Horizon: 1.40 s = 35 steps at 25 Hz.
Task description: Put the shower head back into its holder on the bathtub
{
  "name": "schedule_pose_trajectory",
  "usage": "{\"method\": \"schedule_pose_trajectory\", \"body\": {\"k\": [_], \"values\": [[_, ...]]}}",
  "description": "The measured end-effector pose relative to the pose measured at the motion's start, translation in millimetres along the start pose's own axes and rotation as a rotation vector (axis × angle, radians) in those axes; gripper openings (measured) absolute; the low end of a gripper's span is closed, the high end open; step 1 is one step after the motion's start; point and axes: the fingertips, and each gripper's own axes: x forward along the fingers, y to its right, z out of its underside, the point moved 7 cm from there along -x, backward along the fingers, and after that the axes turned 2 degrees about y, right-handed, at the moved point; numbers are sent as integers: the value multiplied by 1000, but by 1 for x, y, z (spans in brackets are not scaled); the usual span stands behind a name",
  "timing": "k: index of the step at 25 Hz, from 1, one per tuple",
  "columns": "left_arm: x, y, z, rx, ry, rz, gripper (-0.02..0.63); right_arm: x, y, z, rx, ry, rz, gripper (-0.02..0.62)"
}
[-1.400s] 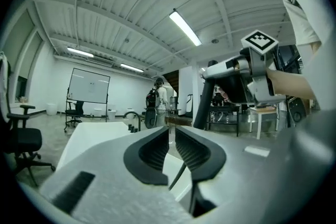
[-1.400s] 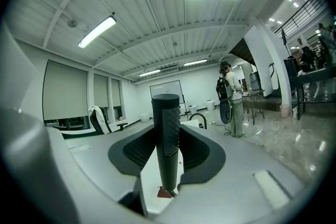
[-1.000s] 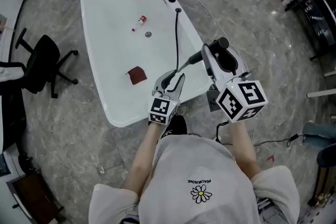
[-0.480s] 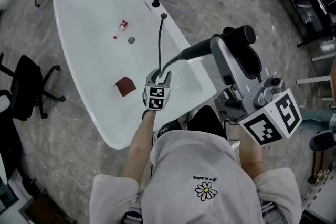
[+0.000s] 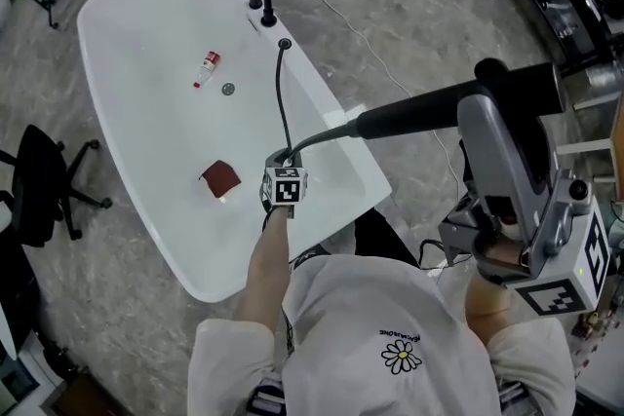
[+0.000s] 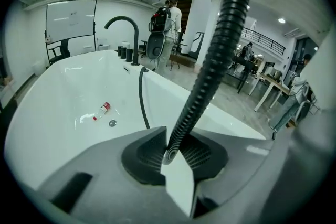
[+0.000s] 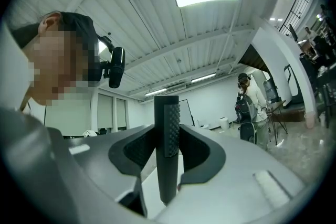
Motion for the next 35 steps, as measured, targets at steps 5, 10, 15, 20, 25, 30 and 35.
{"method": "schedule_pose_trajectory", "body": {"k": [5, 10, 15, 20, 25, 30, 35], "values": [[7, -19, -57, -49, 121, -141, 58, 14, 47, -15, -11, 2, 3, 140], [-41, -47, -162, -23, 442, -247, 57, 8, 67, -14, -63, 11, 11, 141], [-110, -60, -241, 55, 681, -372, 57, 0, 84, -4, -34, 5, 16, 140], [-170, -61, -343, 191, 920, -378, 52, 23, 104, 7, 22, -13, 20, 140], [-208, -30, -427, 302, 1147, -270, 52, 30, 112, 12, 69, 13, 16, 140], [-214, -2, -479, 360, 1242, -157, 52, 33, 111, 10, 70, 78, 33, 140], [-188, 24, -530, 437, 1285, -90, 52, 32, 132, 3, 41, 120, 93, 140]]}}
